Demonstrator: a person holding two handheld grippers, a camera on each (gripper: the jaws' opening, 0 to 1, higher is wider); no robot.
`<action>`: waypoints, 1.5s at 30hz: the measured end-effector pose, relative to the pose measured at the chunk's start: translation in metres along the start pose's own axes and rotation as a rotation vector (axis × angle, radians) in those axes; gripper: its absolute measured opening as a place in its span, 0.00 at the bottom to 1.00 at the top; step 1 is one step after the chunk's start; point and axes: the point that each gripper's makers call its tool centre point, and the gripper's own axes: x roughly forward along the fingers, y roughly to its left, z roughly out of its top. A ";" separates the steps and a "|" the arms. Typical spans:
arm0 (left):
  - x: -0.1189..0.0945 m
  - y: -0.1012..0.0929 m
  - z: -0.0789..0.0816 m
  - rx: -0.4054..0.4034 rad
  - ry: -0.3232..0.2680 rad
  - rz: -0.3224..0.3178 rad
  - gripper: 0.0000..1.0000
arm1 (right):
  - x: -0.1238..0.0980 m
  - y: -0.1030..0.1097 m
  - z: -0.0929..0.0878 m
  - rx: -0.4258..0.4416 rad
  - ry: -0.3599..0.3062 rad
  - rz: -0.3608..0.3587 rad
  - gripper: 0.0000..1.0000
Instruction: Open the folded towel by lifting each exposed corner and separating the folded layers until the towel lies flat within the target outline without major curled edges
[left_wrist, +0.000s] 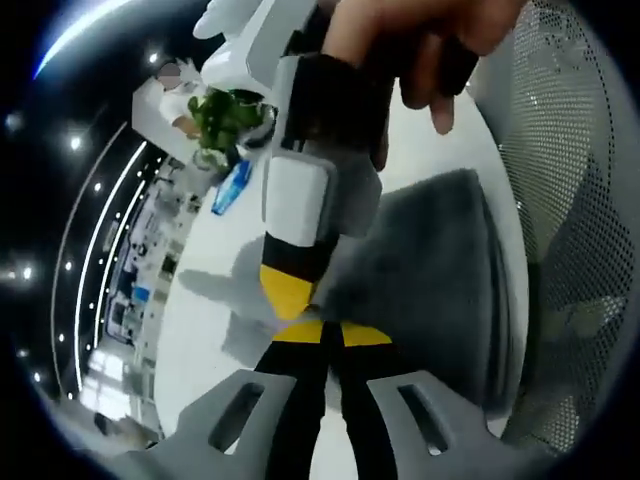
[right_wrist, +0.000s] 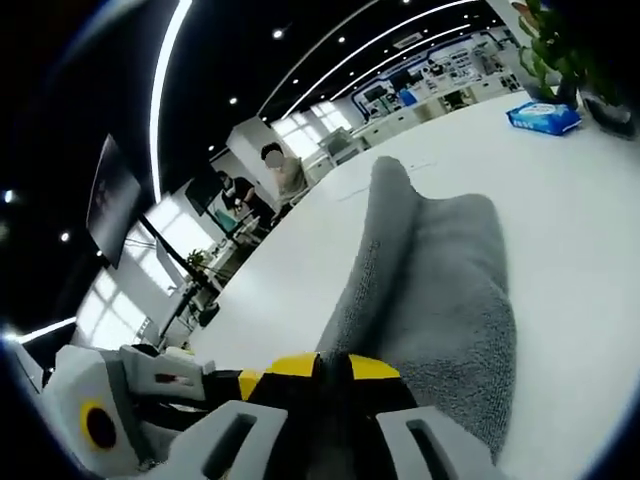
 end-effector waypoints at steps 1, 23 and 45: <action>0.000 -0.001 0.000 -0.013 -0.012 -0.007 0.02 | -0.001 -0.002 0.000 -0.007 0.001 -0.007 0.00; 0.010 -0.004 -0.071 -0.558 0.193 -0.075 0.00 | -0.024 -0.044 0.009 -0.085 0.015 -0.182 0.00; -0.024 0.022 -0.145 -0.676 0.425 0.067 0.00 | -0.040 -0.067 0.004 -0.060 0.040 -0.258 0.00</action>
